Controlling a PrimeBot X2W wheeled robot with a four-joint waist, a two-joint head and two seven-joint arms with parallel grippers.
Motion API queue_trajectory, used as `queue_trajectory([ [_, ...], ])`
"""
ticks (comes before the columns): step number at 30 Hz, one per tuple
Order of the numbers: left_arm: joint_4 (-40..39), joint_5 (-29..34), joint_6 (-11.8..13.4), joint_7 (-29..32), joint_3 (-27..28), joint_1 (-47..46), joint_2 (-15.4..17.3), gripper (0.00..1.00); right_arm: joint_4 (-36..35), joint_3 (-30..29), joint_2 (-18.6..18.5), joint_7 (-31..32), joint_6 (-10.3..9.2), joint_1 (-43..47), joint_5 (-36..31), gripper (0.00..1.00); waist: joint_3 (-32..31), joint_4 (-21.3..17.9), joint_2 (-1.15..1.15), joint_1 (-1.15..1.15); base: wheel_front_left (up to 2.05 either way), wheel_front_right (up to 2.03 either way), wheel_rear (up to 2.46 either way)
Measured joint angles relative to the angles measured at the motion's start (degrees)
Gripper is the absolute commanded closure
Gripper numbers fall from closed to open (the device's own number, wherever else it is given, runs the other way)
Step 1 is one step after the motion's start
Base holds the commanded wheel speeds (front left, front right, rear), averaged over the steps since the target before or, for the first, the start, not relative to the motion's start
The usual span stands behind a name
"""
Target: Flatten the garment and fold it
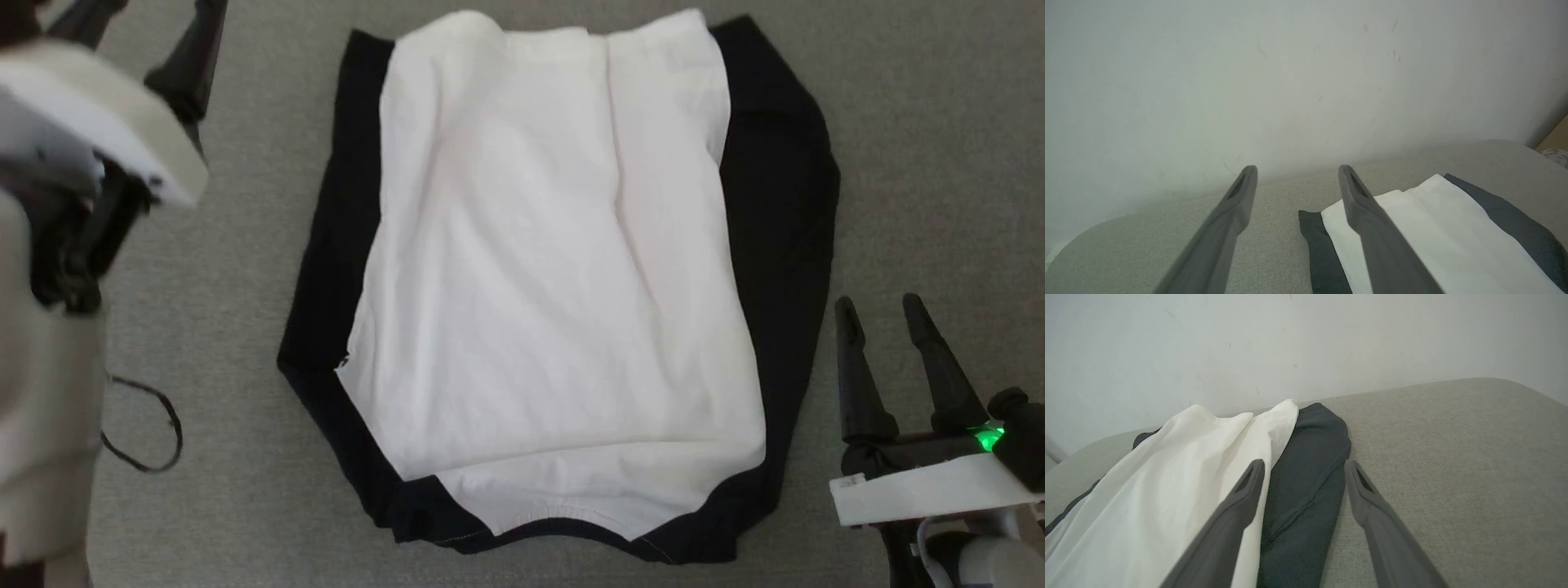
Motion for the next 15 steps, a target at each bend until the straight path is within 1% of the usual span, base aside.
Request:
queue_trajectory([
  [3, 3.24, -3.63, -0.46, 4.89, -2.43, -6.17, 0.38, 0.00, -0.82, 0.86, 0.01, -0.60, 0.00, -0.82, 0.09, 0.00, 2.71, -0.58, 0.00, 0.00, 0.00, 0.00, 0.00],
  [5, 5.19, -4.04, -0.48, 7.24, -4.21, -9.54, 1.53, 0.00, -1.46, 1.25, 0.00, -0.97, 0.00, -1.62, 0.07, 0.00, 4.52, -0.98, 0.00, 0.00, 0.00, 0.00, 0.00],
  [10, 9.14, -4.88, -0.53, 10.56, -6.89, -14.74, 3.48, 0.00, -2.86, 1.42, 0.01, -1.57, 0.00, -3.43, -0.59, 0.00, 9.02, -2.13, 0.00, 0.00, 0.00, 0.00, 0.00],
  [15, 11.85, -6.41, -0.54, 13.17, -8.80, -16.84, 5.32, 0.00, -3.09, 1.67, 0.00, -1.89, 0.00, -4.31, -0.93, 0.00, 13.08, -3.50, 0.00, -0.01, 0.00, 0.00, 0.00],
])
